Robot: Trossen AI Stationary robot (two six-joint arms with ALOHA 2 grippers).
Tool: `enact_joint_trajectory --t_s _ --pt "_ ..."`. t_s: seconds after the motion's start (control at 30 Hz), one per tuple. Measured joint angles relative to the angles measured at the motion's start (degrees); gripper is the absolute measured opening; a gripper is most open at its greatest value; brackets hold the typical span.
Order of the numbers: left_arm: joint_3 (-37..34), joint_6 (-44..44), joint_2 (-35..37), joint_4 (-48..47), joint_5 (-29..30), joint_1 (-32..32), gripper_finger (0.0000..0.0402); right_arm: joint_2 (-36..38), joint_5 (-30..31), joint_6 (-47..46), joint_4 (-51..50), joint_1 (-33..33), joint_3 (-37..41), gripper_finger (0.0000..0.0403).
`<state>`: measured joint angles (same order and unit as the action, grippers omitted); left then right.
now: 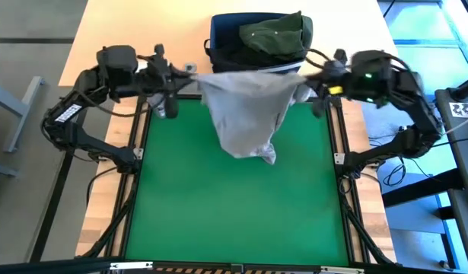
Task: Fold Laundry from Bin
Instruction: Fold the gray shirt
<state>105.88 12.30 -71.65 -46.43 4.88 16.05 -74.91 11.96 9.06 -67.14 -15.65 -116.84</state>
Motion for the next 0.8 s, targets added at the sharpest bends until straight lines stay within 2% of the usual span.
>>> enact_joint_trajectory --t_s 0.2,0.3,0.43,0.53,0.6,0.7,0.8 --pt "-0.02 -13.90 1.37 0.70 -21.81 -7.09 0.0005 3.14 -17.82 -13.66 -4.97 6.89 -4.91 0.0014" --pt "0.00 -18.87 1.42 5.35 -24.53 -12.81 0.0005 4.05 -24.20 -20.24 -2.62 12.99 -7.57 0.0014" --pt "-0.02 -19.86 1.28 16.73 -25.48 -19.18 0.0005 3.84 -24.94 -23.36 3.62 21.38 -11.75 0.0014" --pt "-0.02 -19.69 1.91 26.09 -24.88 -21.84 0.0005 3.42 -23.29 -23.33 9.71 25.71 -14.26 0.0014" --pt "0.02 -19.14 2.47 29.66 -22.44 -22.17 0.0005 3.36 -21.52 -22.21 11.33 27.06 -15.41 0.0014" --pt "0.02 -16.68 3.74 26.62 -13.72 -22.09 0.0005 3.42 -16.01 -20.78 8.22 27.31 -15.78 0.0014" --pt "0.02 -12.65 4.72 18.55 -0.60 -22.06 0.0005 3.62 -6.04 -19.84 -0.96 27.29 -15.73 0.0014"
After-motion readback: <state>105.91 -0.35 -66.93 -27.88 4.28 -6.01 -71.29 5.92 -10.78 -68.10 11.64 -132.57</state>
